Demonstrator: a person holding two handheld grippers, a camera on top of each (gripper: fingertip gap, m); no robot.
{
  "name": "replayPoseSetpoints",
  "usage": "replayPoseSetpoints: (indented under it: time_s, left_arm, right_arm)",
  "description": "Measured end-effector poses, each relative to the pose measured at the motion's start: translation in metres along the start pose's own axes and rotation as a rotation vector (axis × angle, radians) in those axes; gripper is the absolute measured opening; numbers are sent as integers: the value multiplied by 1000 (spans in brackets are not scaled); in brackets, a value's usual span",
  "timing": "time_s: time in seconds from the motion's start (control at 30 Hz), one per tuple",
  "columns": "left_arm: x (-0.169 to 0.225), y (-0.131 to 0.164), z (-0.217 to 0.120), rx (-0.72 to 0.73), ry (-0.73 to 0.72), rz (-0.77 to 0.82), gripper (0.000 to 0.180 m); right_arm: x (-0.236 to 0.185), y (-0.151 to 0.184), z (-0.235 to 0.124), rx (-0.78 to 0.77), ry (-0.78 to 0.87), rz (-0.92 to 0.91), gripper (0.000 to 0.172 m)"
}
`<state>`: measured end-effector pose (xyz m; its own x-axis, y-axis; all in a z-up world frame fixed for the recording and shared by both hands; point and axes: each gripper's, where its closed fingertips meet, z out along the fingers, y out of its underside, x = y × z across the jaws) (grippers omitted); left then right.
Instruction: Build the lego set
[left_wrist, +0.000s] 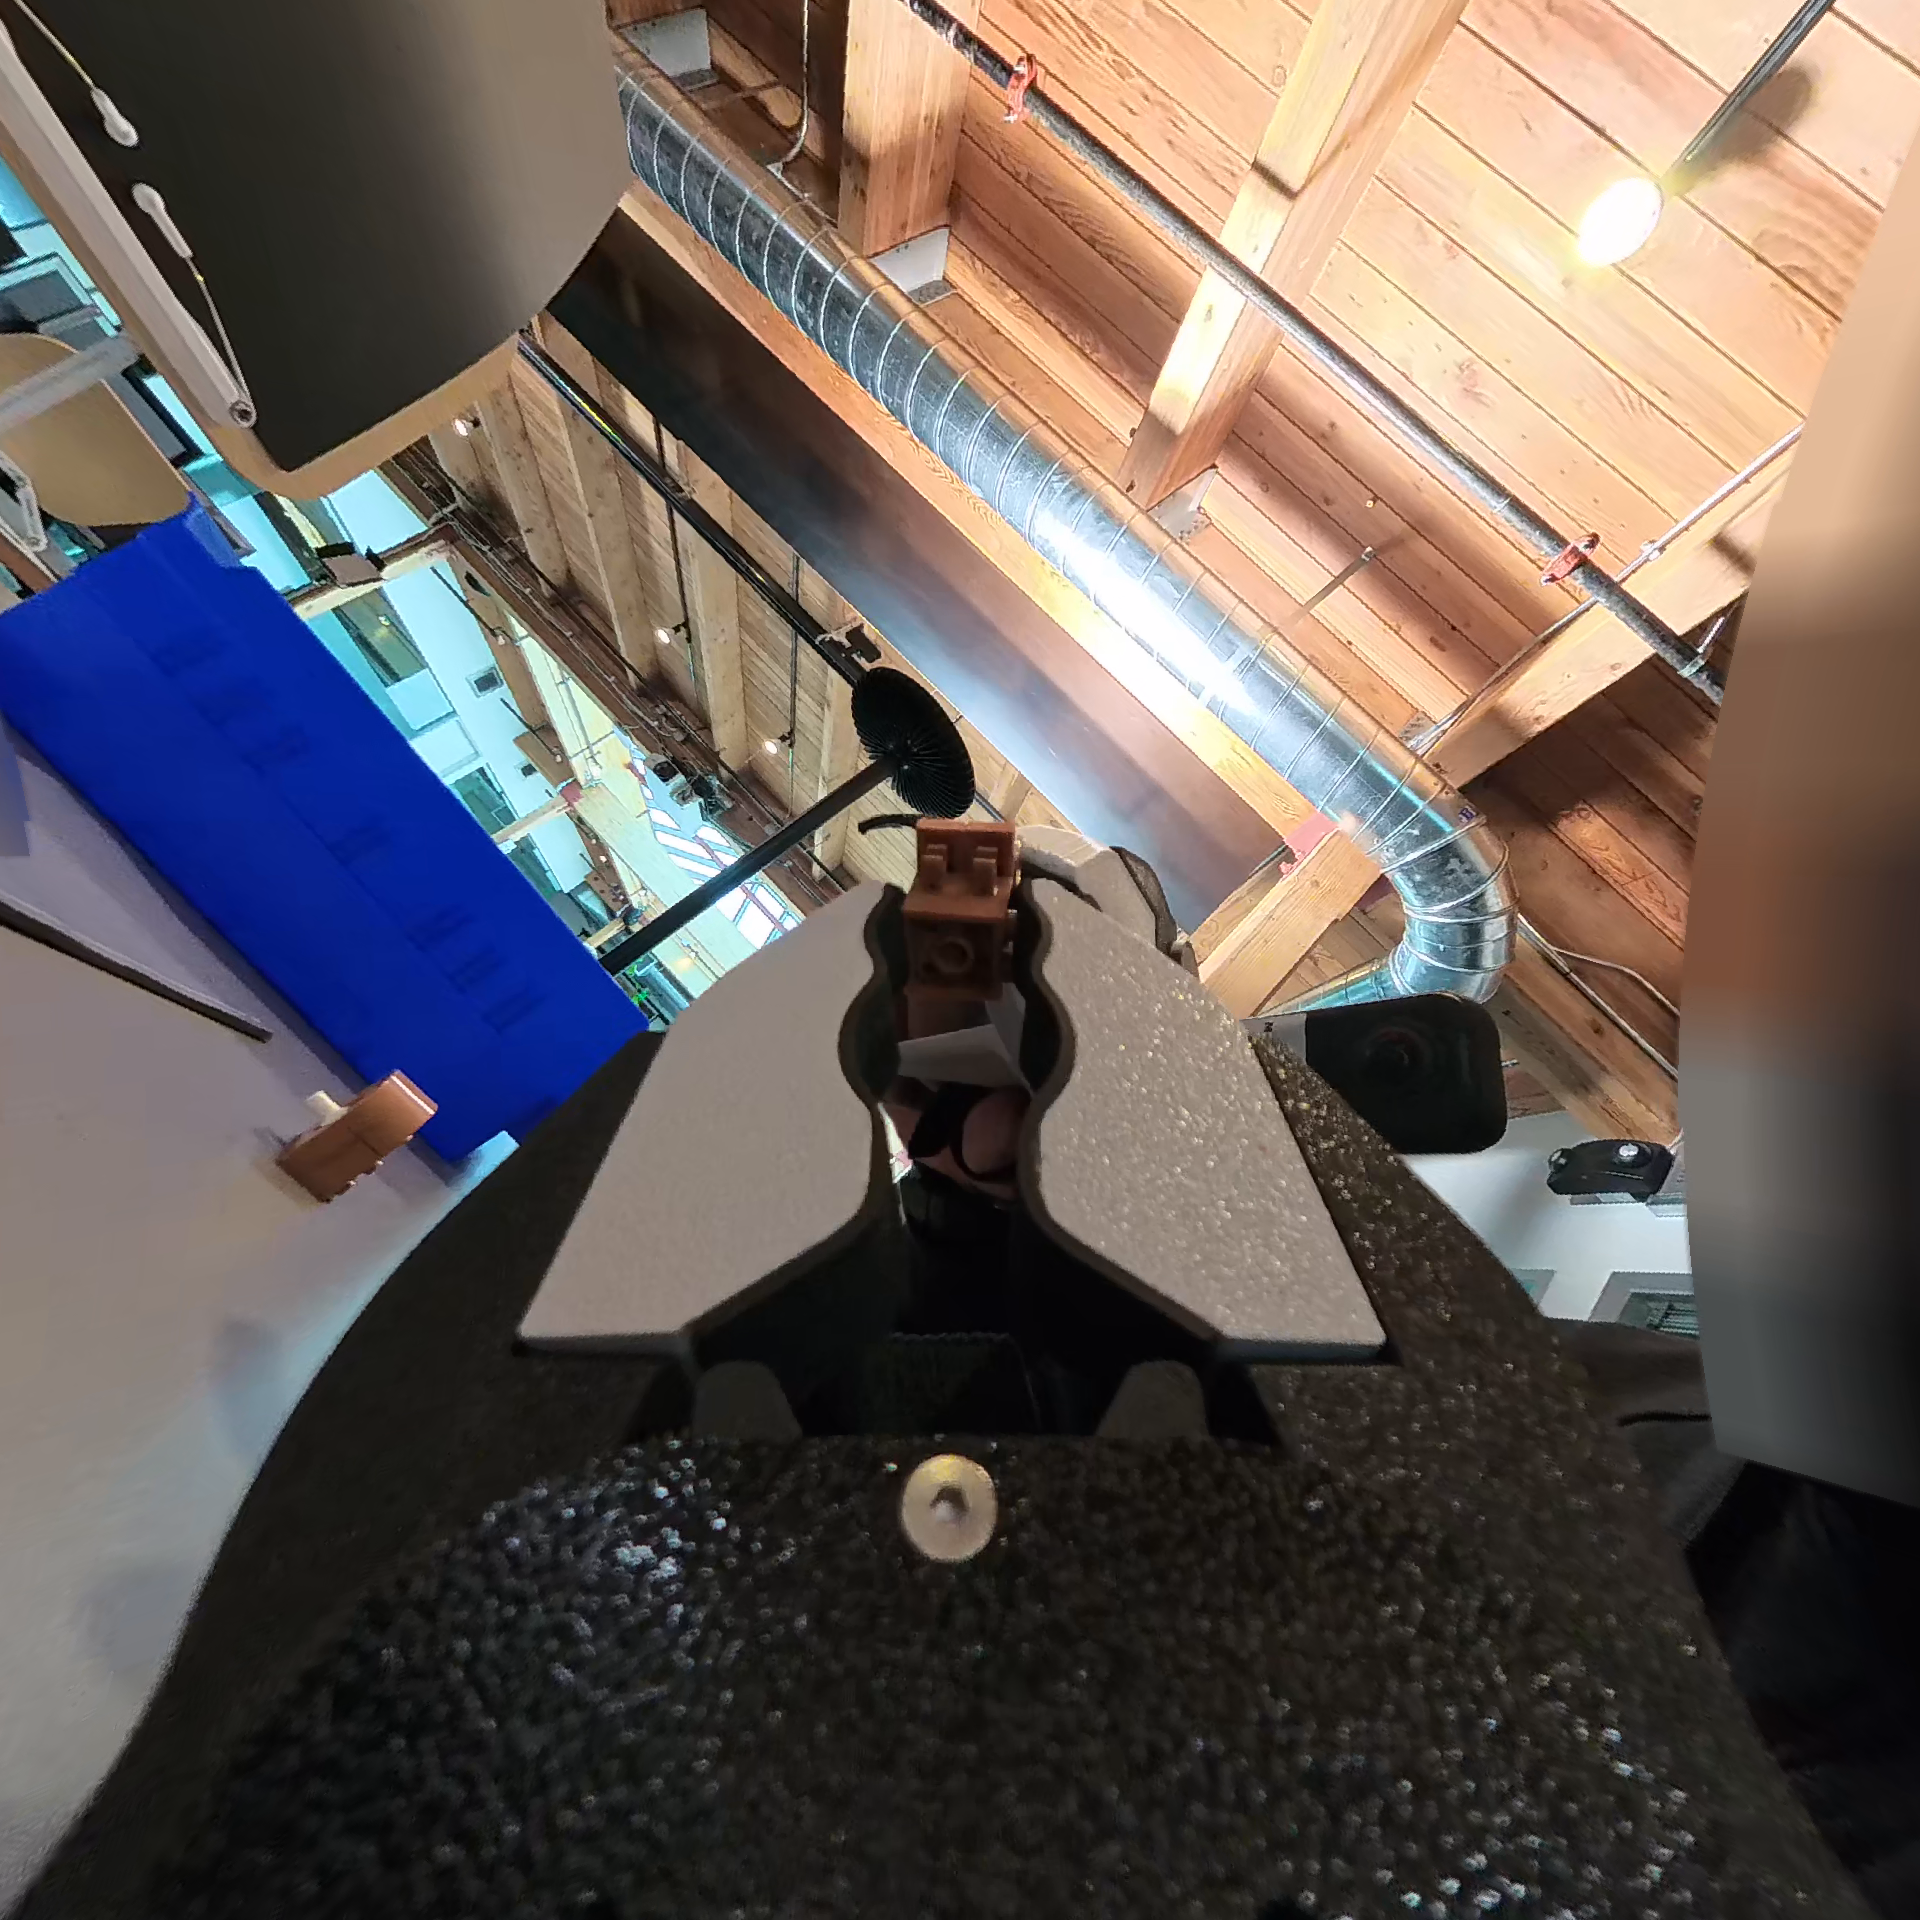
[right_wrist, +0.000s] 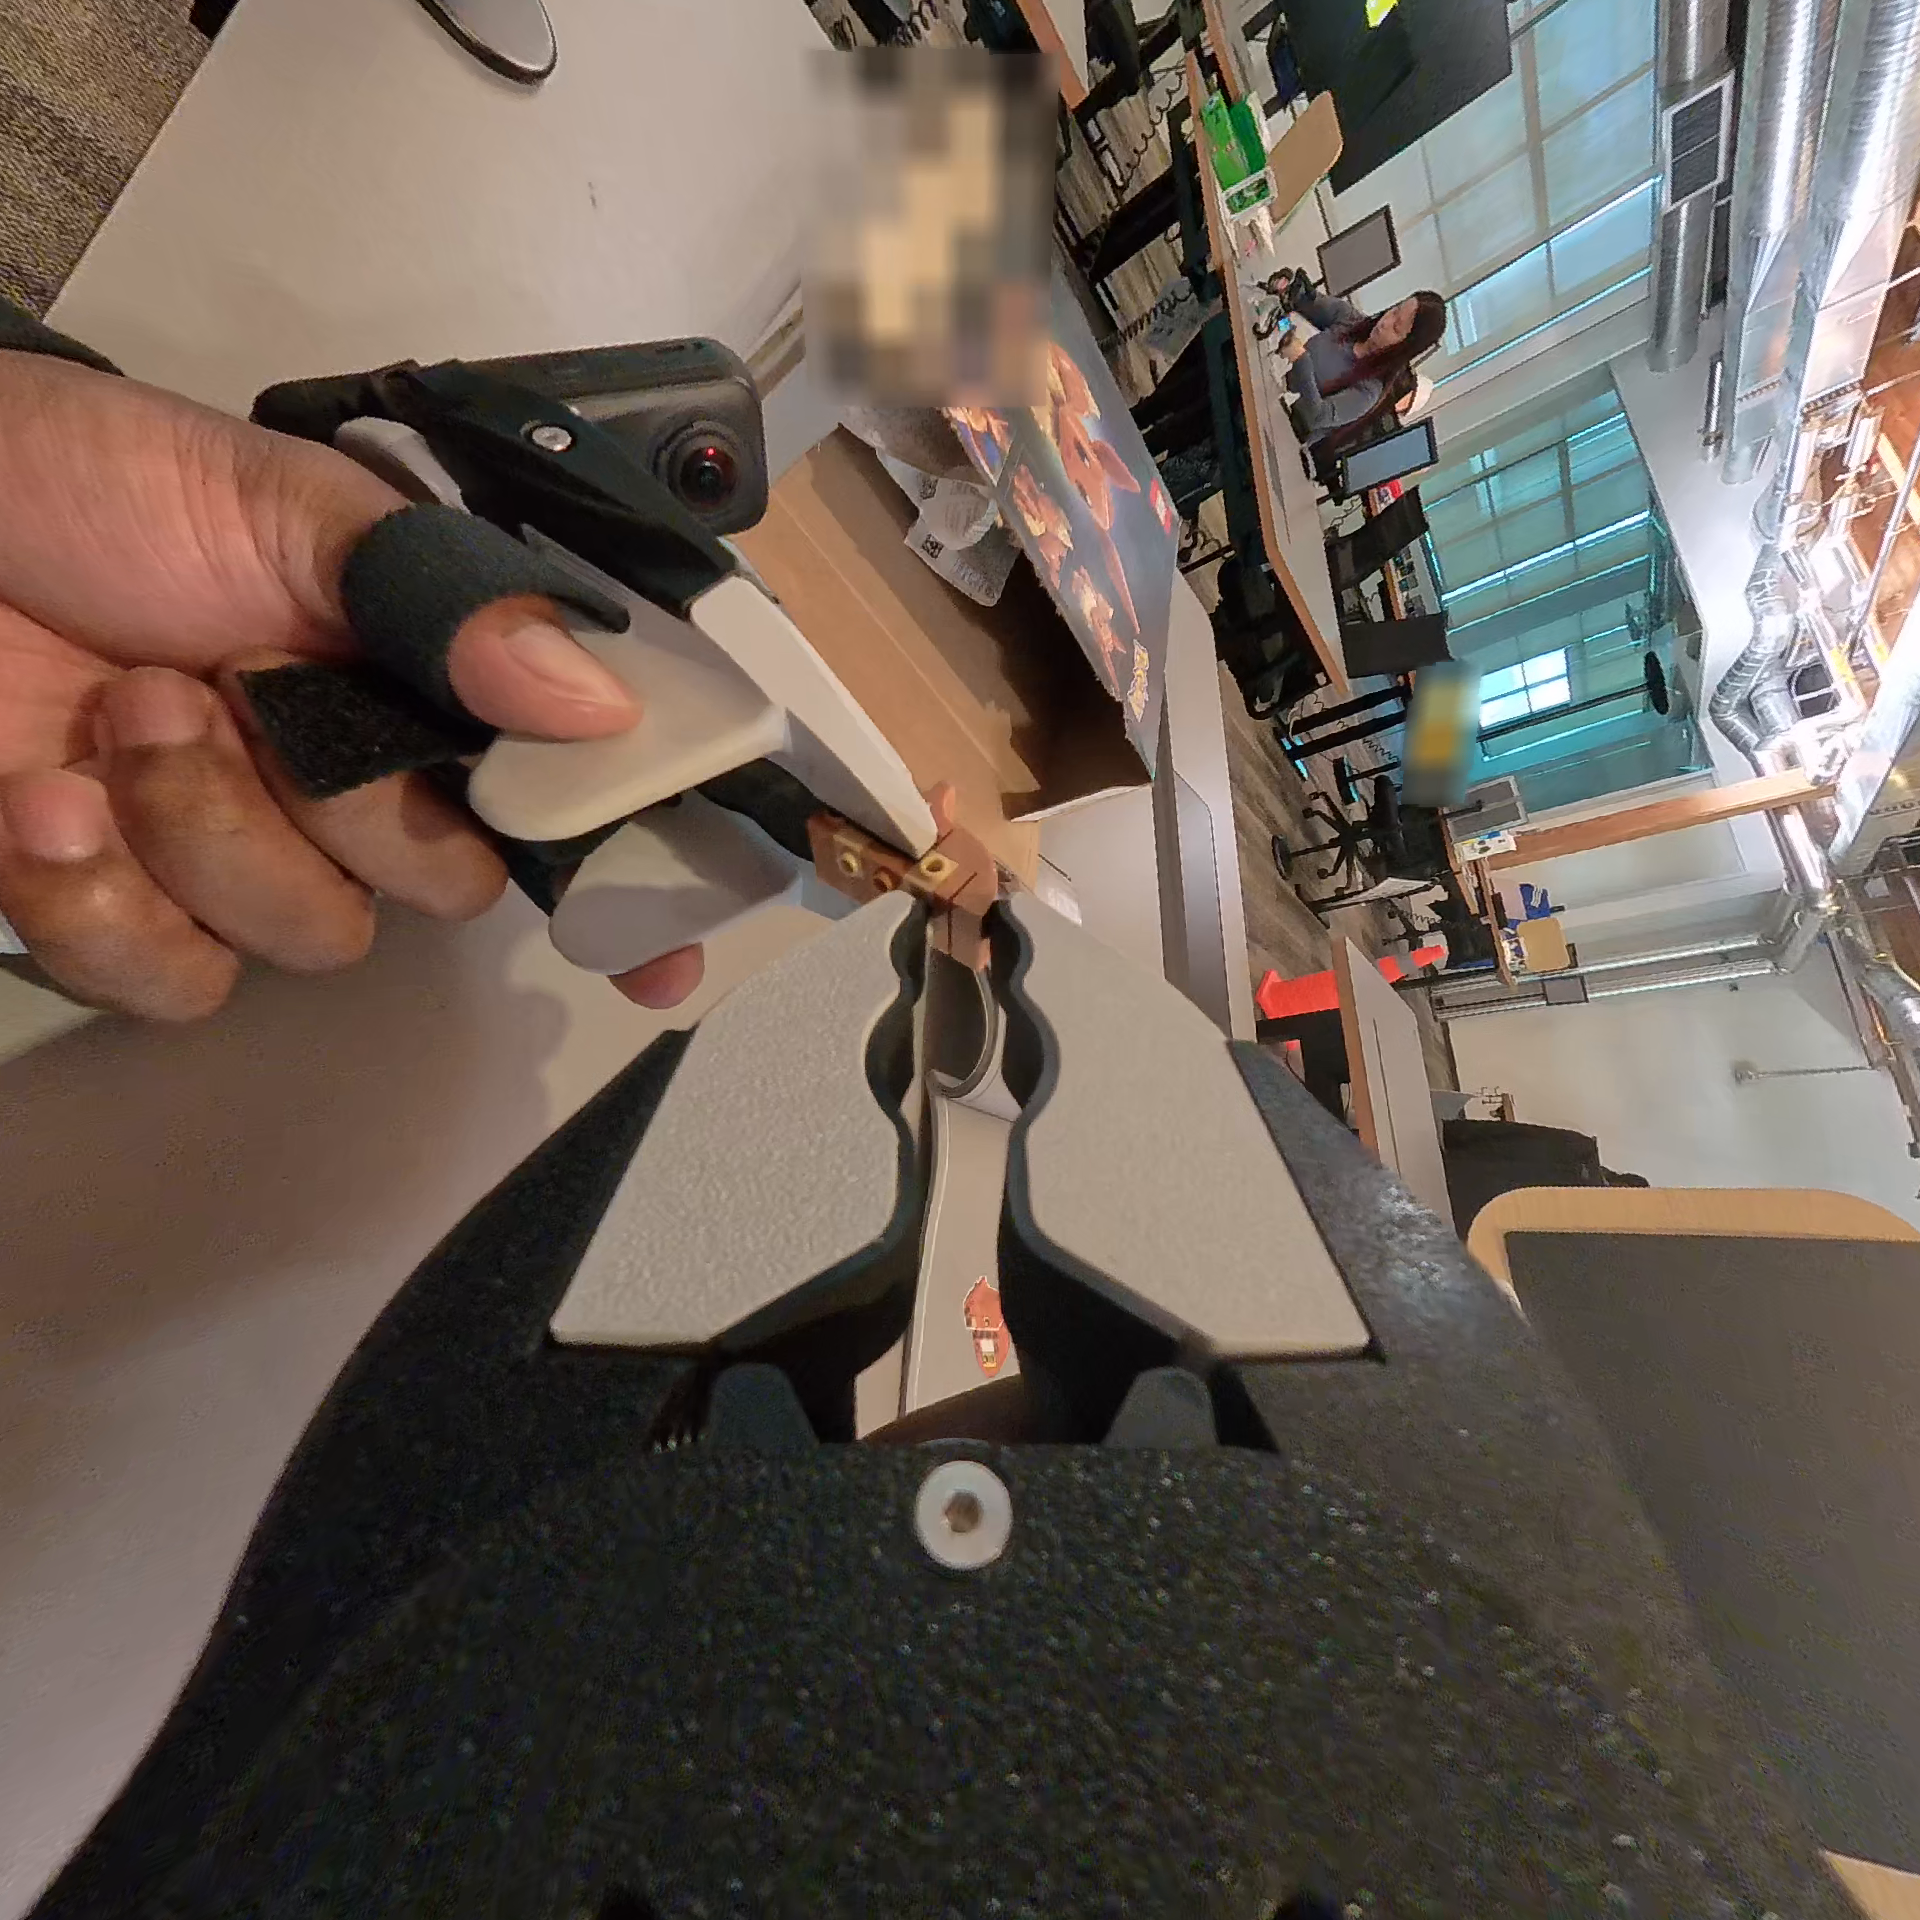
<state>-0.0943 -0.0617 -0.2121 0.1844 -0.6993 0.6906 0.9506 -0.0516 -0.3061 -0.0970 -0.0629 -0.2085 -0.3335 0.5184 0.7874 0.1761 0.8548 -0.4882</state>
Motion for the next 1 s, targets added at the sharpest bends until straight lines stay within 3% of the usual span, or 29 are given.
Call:
replayPoseSetpoints:
  time_s: [0.77, 1.0]
  left_arm:
    - [1, 2, 1, -15, 7, 4, 19]
    - [12, 5, 5, -77, 33, 132, 19]
  right_arm:
    - [-1, -1, -1, 23, 4, 36, 11]
    - [3, -8, -13, 111, -2, 148, 12]
